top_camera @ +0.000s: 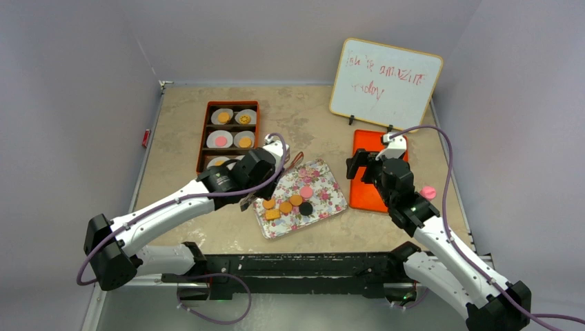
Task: Pack the cookies
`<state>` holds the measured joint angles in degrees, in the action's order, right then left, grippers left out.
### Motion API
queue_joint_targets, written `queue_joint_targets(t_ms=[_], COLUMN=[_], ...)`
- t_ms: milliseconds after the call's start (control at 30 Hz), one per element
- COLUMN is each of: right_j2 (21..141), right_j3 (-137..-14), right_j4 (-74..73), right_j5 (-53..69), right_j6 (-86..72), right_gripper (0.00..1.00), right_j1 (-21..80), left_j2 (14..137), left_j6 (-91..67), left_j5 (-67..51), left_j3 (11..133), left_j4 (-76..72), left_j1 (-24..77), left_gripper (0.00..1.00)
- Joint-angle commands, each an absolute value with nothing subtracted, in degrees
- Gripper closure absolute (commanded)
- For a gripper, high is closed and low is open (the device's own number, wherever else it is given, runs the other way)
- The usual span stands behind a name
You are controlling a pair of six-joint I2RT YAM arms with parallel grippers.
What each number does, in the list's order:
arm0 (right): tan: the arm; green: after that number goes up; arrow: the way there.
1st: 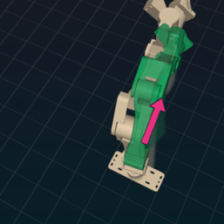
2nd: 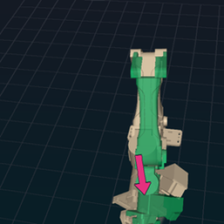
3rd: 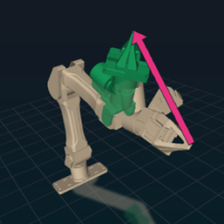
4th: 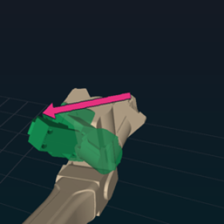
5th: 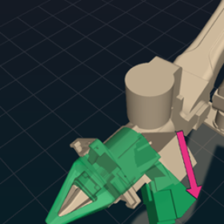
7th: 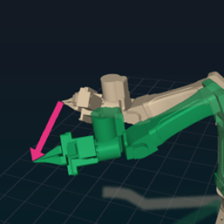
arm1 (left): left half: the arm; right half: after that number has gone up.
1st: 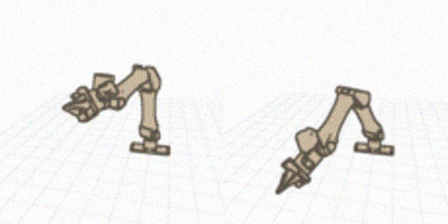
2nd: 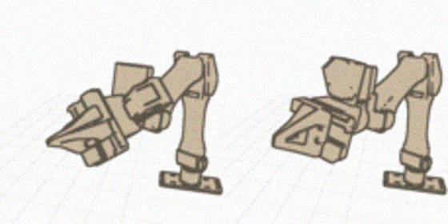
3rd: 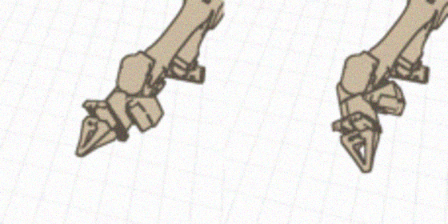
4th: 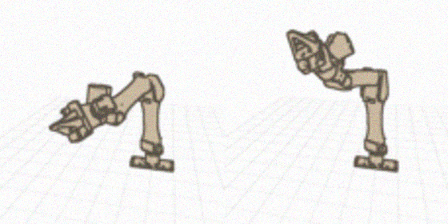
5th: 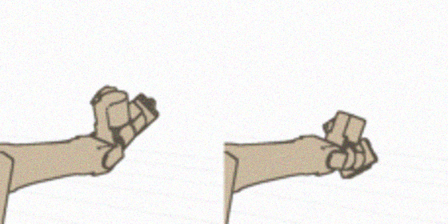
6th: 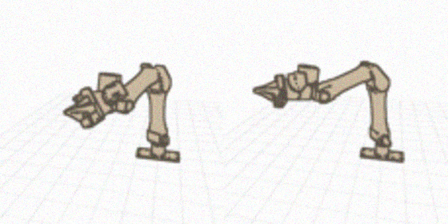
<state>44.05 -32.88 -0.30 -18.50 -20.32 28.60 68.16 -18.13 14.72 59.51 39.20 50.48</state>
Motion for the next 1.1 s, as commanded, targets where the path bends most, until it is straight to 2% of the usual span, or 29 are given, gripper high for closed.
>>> queue_joint_targets(t_ms=[0, 300, 500, 800, 1067], right_j2=[42.69, 41.60, 41.56, 39.28, 39.25], right_j3=[-34.49, -33.49, -33.42, -31.96, -31.87], right_j4=[-1.50, -2.07, -1.98, -1.89, -1.49], right_j5=[-18.68, -19.25, -19.31, -20.64, -20.87], right_j6=[-21.18, -21.35, -20.85, -20.62, -19.55], right_gripper=[0.01, 0.01, 0.01, 0.01, 0.01], right_j1=[28.65, 28.65, 28.65, 28.66, 28.65], left_j2=[69.32, 73.62, 75.17, 75.63, 82.43], left_j6=[-16.05, -15.63, -8.61, -0.71, 1.71], left_j5=[15.46, 16.01, 14.19, 13.83, 15.88], left_j3=[56.48, 53.59, 53.92, 50.22, 50.33], left_j4=[31.12, 35.89, 36.27, 32.31, 32.28], left_j1=[52.01, 53.11, 53.17, 53.17, 53.17], left_gripper=[0.59, 0.55, 0.54, 0.53, 0.53])
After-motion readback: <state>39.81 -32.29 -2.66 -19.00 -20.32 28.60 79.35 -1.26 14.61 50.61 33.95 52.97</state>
